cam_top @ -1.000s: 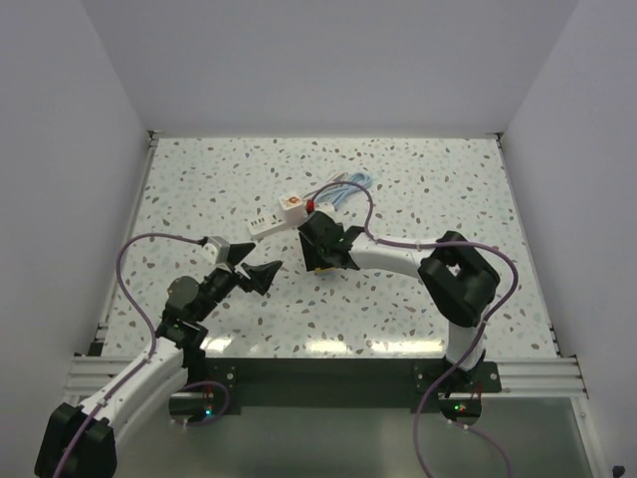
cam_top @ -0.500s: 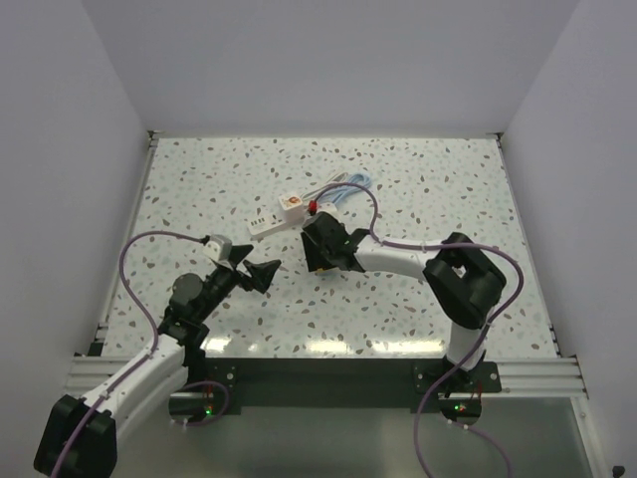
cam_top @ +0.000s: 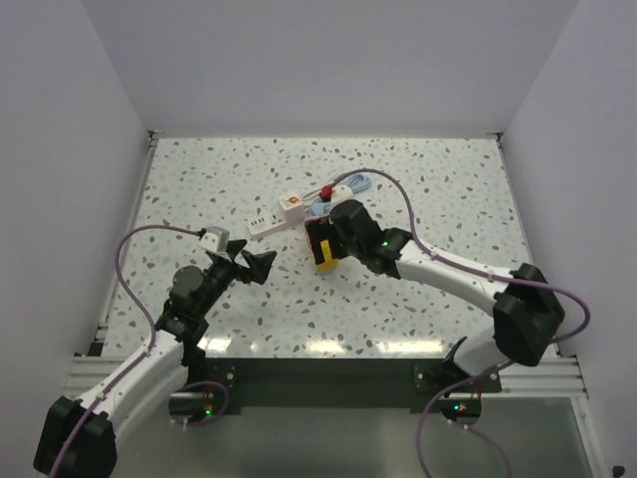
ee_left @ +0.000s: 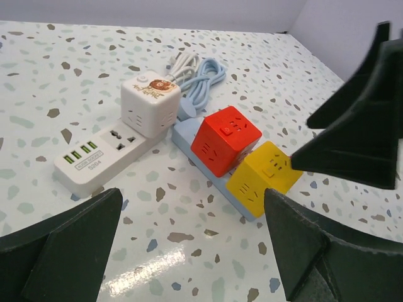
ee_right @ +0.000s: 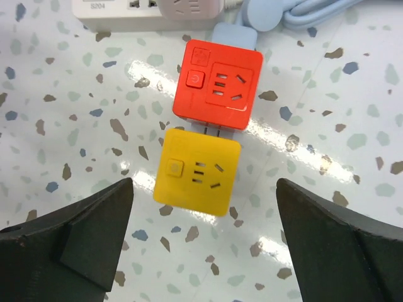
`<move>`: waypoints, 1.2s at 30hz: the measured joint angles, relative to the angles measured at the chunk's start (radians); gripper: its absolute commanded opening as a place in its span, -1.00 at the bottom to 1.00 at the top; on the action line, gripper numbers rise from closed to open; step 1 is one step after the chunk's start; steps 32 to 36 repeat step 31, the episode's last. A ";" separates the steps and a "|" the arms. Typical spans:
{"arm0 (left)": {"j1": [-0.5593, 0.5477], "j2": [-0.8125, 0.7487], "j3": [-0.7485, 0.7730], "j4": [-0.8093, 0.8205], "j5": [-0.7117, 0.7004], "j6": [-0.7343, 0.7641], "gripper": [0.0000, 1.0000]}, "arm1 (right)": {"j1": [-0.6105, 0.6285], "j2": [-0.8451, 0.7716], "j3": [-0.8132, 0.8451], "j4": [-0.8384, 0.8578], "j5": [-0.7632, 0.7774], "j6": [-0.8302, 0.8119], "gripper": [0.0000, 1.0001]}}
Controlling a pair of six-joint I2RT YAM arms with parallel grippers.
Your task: Insert the plug
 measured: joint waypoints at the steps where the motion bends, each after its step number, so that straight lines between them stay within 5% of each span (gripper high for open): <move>1: 0.000 -0.003 0.009 -0.018 -0.014 0.000 1.00 | -0.005 -0.044 -0.019 0.008 0.000 -0.009 0.97; 10: 0.000 -0.124 0.097 -0.251 -0.221 -0.020 1.00 | -0.259 -0.525 -0.368 0.098 -0.008 -0.040 0.97; 18: 0.000 -0.209 0.152 -0.425 -0.393 -0.057 1.00 | -0.324 -0.861 -0.489 0.090 0.098 -0.051 0.97; 36: 0.000 -0.261 0.152 -0.517 -0.497 -0.073 1.00 | -0.325 -0.914 -0.514 0.076 0.162 -0.070 0.97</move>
